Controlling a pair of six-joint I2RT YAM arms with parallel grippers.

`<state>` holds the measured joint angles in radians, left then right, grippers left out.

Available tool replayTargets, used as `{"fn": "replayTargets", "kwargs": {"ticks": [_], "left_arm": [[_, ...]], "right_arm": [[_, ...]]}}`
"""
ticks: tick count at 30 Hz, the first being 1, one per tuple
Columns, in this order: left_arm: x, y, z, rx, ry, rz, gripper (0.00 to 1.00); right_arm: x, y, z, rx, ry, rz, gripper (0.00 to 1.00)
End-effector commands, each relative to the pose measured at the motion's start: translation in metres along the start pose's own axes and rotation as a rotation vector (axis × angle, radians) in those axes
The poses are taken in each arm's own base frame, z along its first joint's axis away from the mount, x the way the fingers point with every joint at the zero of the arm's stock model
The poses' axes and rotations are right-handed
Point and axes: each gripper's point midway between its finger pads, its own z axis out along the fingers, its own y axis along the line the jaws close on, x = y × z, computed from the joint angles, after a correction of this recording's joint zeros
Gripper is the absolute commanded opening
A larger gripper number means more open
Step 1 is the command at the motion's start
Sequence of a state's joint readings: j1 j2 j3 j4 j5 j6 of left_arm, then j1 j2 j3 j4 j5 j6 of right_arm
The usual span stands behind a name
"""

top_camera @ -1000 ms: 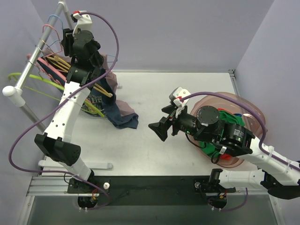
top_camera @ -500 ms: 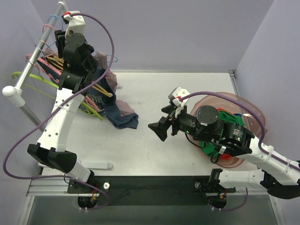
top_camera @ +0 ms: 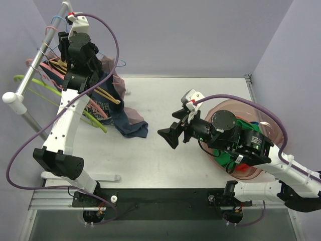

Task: Remove the tank top from the hanger
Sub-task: Pick up the hanger from the clothesline.

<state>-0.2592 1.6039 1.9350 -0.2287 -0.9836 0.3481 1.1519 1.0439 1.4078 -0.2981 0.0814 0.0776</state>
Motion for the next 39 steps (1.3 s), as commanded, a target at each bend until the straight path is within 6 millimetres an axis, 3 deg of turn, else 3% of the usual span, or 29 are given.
{"fn": "replayTargets", "kwargs": {"ticks": [1, 5, 14, 21, 26, 31, 39], "left_arm": [[-0.014, -0.005, 0.006, 0.033, -0.032, -0.040, 0.45], [-0.016, -0.011, 0.011, 0.039, -0.038, -0.022, 0.36], [-0.033, -0.008, 0.012, 0.029, -0.056, -0.043, 0.00], [-0.058, 0.003, 0.005, 0.031, -0.089, -0.078, 0.00], [-0.072, 0.006, -0.011, 0.060, -0.111, -0.090, 0.00], [-0.072, 0.000, -0.025, 0.115, -0.102, -0.084, 0.00], [-0.069, -0.014, -0.071, 0.264, -0.087, -0.069, 0.00]], "right_arm": [[-0.026, 0.001, -0.002, -0.005, -0.065, 0.000, 0.80], [-0.023, -0.001, -0.002, 0.002, -0.056, -0.016, 0.80], [-0.013, -0.007, 0.001, 0.030, -0.035, -0.054, 0.81], [-0.016, -0.008, 0.000, 0.030, -0.048, -0.058, 0.81], [-0.013, -0.008, -0.001, 0.029, -0.057, -0.056, 0.81], [-0.011, -0.007, -0.002, 0.023, -0.064, -0.047, 0.81], [-0.002, -0.010, 0.004, 0.068, -0.057, 0.071, 0.80]]}}
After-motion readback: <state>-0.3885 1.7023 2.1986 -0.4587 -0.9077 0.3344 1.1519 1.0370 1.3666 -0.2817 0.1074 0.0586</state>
